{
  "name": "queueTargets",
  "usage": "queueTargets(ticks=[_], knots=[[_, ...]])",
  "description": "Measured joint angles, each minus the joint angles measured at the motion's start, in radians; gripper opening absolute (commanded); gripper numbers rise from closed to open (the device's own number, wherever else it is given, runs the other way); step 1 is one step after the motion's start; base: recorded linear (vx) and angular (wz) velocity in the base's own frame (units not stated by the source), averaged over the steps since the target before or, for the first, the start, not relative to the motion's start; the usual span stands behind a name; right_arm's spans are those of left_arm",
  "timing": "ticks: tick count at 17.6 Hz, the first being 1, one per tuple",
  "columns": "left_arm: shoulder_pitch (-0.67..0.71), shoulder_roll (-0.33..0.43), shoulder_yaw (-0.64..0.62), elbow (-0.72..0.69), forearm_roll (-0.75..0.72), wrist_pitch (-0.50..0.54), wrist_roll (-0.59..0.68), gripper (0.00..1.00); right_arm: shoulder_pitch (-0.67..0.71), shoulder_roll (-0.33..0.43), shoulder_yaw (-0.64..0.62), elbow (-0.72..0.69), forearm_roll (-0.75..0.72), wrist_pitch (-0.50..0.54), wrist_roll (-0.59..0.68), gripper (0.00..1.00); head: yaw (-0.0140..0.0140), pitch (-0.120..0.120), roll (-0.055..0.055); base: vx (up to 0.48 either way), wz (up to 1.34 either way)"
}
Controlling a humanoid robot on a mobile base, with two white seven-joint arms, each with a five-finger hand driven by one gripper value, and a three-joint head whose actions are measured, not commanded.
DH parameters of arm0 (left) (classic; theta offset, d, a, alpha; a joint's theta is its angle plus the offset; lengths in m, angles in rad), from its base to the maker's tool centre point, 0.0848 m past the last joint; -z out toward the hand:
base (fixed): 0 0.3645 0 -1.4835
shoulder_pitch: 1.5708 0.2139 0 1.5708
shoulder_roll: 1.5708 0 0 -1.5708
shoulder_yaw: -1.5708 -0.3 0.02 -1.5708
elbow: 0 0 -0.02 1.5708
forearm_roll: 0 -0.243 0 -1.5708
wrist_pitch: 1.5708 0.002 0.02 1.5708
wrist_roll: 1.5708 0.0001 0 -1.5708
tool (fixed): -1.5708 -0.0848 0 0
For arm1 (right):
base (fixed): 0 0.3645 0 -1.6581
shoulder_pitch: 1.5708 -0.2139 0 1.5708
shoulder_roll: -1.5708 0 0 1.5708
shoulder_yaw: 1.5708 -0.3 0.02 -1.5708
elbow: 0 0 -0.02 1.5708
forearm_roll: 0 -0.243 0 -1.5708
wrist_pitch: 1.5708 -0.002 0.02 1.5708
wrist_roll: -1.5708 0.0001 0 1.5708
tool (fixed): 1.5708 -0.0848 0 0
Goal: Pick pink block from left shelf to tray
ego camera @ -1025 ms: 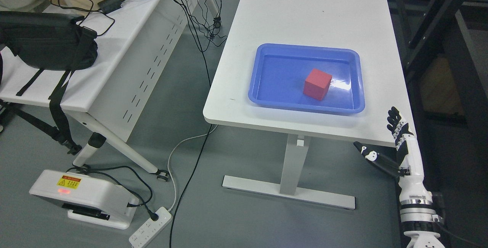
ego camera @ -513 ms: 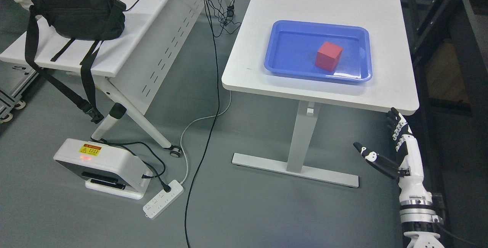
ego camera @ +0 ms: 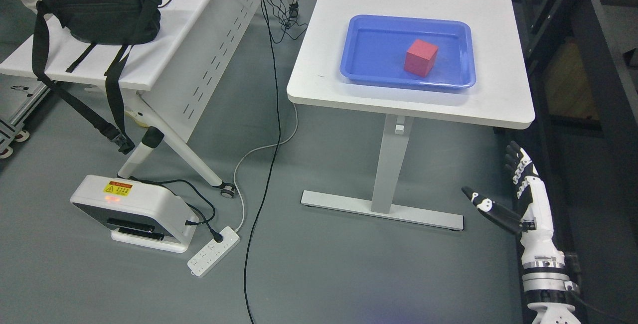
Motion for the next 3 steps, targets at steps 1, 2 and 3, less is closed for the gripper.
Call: queueTargets(ticks=[1,2,3], knots=[[0.0,0.0,0.0,0.0,0.0,0.0,0.0,1.0,0.0,0.0,0.0,0.0,0.0,0.0,0.0,1.0,0.0,0.0,0.0,-0.004,-0.01],[0.0,0.0,0.0,0.0,0.0,0.0,0.0,1.0,0.0,0.0,0.0,0.0,0.0,0.0,0.0,1.0,0.0,0.0,0.0,-0.004,-0.01],[0.0,0.0,0.0,0.0,0.0,0.0,0.0,1.0,0.0,0.0,0.0,0.0,0.0,0.0,0.0,1.0,0.0,0.0,0.0,0.013,0.02]])
